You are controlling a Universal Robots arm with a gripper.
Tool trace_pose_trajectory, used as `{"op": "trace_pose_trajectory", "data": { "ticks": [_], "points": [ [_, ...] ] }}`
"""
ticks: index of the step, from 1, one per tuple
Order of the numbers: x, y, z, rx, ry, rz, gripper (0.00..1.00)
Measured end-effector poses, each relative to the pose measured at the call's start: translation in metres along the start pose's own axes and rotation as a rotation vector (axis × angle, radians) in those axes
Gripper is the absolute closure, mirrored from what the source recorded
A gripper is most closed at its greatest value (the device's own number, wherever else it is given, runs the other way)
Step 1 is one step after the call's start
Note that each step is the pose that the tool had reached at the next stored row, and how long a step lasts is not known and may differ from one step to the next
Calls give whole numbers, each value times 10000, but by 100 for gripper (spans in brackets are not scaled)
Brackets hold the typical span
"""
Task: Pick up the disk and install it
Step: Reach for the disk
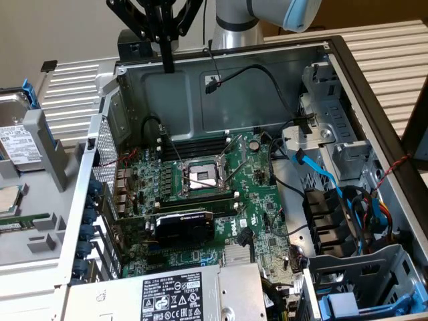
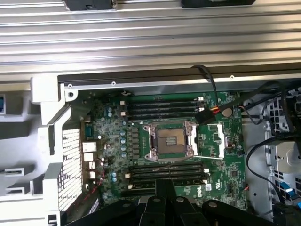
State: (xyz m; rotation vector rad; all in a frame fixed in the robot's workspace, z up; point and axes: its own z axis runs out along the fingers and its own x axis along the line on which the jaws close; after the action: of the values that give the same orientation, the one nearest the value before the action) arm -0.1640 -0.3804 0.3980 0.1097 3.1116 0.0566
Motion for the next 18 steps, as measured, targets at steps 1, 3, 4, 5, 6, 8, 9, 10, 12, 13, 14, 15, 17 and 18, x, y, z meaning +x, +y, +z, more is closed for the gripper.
{"op": "trace_pose_trajectory", "data": {
  "ticks": [1, 3, 4, 5, 6, 8, 9, 10, 12, 13, 14, 15, 17, 18],
  "points": [
    [5, 0, 0, 0, 0, 2, 89],
    [16, -1, -1, 2, 1, 1, 89],
    [21, -1, -1, 2, 1, 1, 89],
    [24, -1, -1, 2, 2, 0, 89],
    [31, -2, -1, 2, 1, 0, 89],
    [51, -2, -2, 5, 1, 0, 89],
    [67, -1, -2, 5, 1, 0, 89],
    [86, -1, -3, 7, 1, 0, 89],
    [120, -1, -4, 8, 0, 0, 89],
    [133, -1, -4, 9, 0, 0, 89],
    [144, 1, -5, 12, 1, 0, 89],
    [168, 7, -5, 15, 0, 0, 89],
    [218, 32, -5, 29, -1, -1, 89],
    [242, 47, -5, 37, -2, -2, 89]
  ]
}}
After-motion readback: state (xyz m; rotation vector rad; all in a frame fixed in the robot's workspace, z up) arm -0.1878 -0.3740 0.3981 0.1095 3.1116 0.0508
